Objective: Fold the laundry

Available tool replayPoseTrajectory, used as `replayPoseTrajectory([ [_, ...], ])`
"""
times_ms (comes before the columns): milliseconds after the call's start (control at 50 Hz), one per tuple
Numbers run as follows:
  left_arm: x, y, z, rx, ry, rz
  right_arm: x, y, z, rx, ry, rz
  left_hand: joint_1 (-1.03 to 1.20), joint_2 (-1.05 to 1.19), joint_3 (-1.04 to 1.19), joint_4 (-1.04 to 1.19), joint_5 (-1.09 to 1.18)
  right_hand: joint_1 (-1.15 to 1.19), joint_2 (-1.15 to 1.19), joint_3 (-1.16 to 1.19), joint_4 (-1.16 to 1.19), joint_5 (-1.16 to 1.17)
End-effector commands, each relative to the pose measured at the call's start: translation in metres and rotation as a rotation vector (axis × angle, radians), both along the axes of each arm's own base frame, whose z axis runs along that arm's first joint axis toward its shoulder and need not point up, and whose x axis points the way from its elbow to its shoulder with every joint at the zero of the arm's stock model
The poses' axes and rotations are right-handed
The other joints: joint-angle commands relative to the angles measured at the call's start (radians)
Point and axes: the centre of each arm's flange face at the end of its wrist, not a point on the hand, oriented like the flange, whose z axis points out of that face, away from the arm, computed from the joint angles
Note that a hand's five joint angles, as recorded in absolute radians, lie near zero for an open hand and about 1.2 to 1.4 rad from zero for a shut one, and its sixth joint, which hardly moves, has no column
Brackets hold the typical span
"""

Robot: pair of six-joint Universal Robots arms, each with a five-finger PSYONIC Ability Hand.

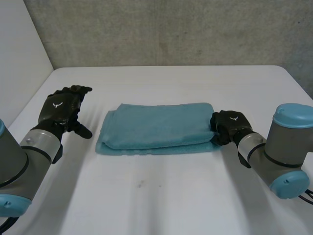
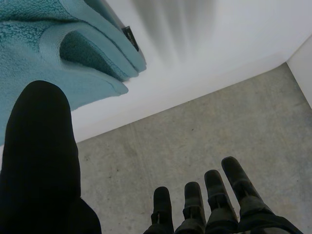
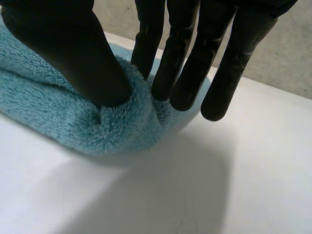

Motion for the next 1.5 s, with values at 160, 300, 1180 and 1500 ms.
replayPoseTrajectory([
  [160,-0.001,0.001,0.003,-0.010,0.002,-0.002,-0.054,-0.013,0.022,0.037,0.141,-0.132,-0.020,-0.029,-0.041,-0.032,-0.047,0.435,0.218,0.221,0.212,0.269],
  [300,-0.002,0.000,0.015,-0.047,0.011,-0.005,-0.045,-0.028,0.053,-0.095,0.182,-0.101,-0.020,-0.029,-0.041,-0.032,-0.047,0.435,0.218,0.221,0.212,0.269],
  [1180,-0.129,-0.023,0.026,-0.002,0.091,-0.292,0.064,0.026,0.110,-0.114,-0.156,0.042,-0.011,-0.019,-0.031,-0.022,-0.037,-0.786,-1.004,-1.001,-1.010,-0.953],
  [1500,-0.117,-0.019,-0.046,0.229,-0.015,-0.184,0.075,0.010,0.058,0.079,-0.152,0.185,0.010,0.001,-0.010,-0.001,-0.016,-0.786,-1.004,-1.001,-1.010,-0.953],
])
